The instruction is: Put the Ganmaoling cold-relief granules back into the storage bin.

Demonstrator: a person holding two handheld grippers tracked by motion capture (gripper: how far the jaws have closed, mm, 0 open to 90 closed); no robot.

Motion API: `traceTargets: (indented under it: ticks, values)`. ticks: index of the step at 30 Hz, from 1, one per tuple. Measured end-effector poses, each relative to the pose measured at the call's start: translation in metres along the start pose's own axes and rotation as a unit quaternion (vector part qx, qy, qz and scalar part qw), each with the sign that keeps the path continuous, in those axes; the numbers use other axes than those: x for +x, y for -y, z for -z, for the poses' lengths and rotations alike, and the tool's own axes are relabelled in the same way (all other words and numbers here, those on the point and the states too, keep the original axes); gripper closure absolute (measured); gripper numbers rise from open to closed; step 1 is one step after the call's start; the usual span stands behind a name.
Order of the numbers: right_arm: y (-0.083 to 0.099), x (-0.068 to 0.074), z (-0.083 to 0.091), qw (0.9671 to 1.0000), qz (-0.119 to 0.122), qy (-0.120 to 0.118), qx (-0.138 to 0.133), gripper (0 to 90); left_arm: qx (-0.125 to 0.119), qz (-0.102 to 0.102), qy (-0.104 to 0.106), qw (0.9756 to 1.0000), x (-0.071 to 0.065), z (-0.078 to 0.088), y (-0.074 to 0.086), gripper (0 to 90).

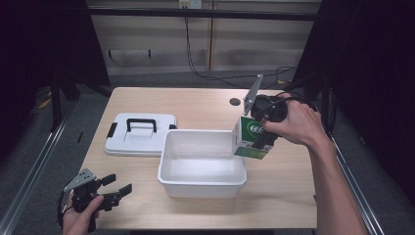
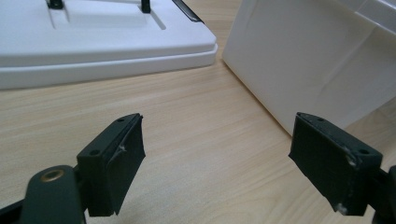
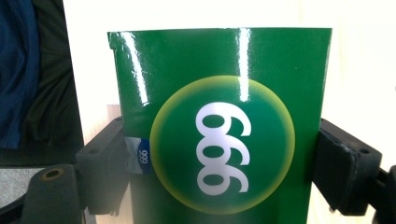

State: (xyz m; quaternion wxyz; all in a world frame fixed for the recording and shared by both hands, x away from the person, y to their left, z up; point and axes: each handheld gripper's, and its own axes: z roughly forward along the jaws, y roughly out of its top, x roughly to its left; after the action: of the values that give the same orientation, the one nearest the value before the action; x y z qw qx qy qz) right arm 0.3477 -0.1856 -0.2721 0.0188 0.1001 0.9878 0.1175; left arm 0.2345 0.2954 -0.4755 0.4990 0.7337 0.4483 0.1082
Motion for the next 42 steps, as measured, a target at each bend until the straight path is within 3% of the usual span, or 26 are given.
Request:
traceTargets:
  ticks: [12,18,23,24,31,42]
  values:
    - [-0.026,-0.002,-0.01,0.9996,0.017,-0.015,-0.015,16.5,0.001,-0.001,0.0,1.0,0.001,0.001,0.0,17.3]
    - [-0.04,-0.004,-0.024,0.9992,0.031,-0.024,-0.012,16.4,0.002,-0.001,0.001,1.0,0.001,0.001,0.0,17.3]
    - [-0.046,-0.004,-0.032,0.9995,0.022,-0.023,0.0,16.4,0.002,0.0,0.002,1.0,0.001,0.001,0.0,17.3]
    - [-0.047,-0.006,-0.035,0.9992,0.031,-0.024,-0.001,16.4,0.002,-0.001,0.003,1.0,0.001,0.001,0.0,17.3]
    - [-0.057,-0.006,-0.058,0.9986,0.034,-0.036,0.021,16.3,0.002,-0.001,0.003,1.0,0.001,0.001,0.0,17.3]
    - [-0.059,-0.003,-0.089,0.9963,0.033,-0.049,0.062,16.3,0.004,-0.002,0.005,1.0,0.0,0.001,0.0,17.3]
